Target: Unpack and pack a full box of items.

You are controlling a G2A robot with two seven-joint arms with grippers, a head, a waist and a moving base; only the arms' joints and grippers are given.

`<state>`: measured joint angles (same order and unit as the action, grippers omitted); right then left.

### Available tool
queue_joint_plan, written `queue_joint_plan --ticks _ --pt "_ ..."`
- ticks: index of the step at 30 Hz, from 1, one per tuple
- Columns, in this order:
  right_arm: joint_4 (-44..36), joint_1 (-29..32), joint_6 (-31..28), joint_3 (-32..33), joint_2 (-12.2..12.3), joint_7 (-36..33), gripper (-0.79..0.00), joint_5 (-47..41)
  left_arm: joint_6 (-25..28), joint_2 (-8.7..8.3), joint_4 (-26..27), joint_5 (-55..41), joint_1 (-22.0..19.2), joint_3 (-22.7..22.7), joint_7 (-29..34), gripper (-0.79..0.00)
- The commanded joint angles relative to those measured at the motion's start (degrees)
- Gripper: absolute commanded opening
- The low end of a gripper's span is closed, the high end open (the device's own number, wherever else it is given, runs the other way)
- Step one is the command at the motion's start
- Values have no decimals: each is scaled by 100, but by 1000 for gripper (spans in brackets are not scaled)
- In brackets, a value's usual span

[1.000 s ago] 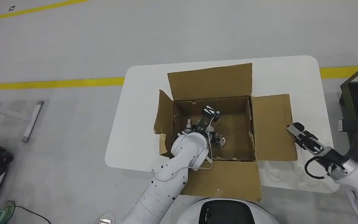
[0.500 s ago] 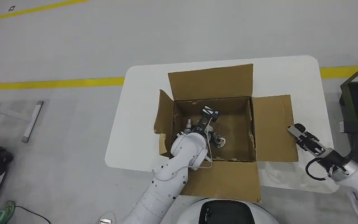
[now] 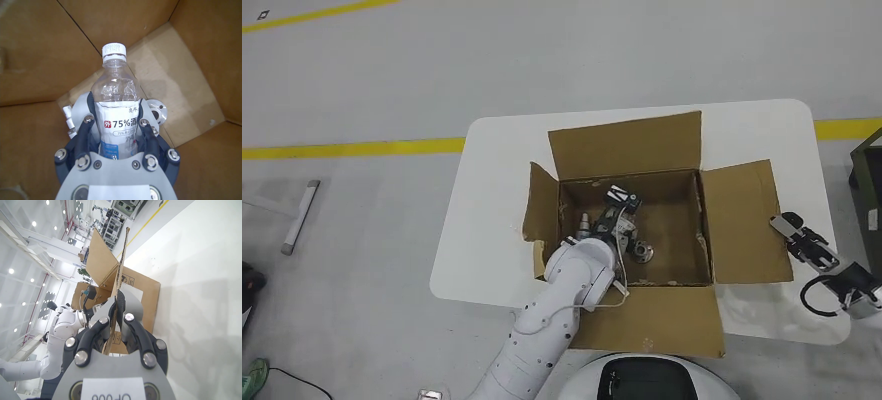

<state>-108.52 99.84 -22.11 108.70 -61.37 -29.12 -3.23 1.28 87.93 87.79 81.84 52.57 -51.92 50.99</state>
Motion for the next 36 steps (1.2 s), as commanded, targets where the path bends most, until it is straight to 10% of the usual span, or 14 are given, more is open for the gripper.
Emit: queue_joint_plan --ticks 1,18,36 --pt "19 -4 -3 69 4 -13 -785 -24 27 -18 325 14 103 -59 10 -785" --pt "148 93 -10 506 4 -5 -785 -279 11 -165 2762 201 613 -1051 -33 -785" --pt "288 75 -17 617 -11 10 -785 -357 -60 -284 2600 607 754 -2070 -196 -785"
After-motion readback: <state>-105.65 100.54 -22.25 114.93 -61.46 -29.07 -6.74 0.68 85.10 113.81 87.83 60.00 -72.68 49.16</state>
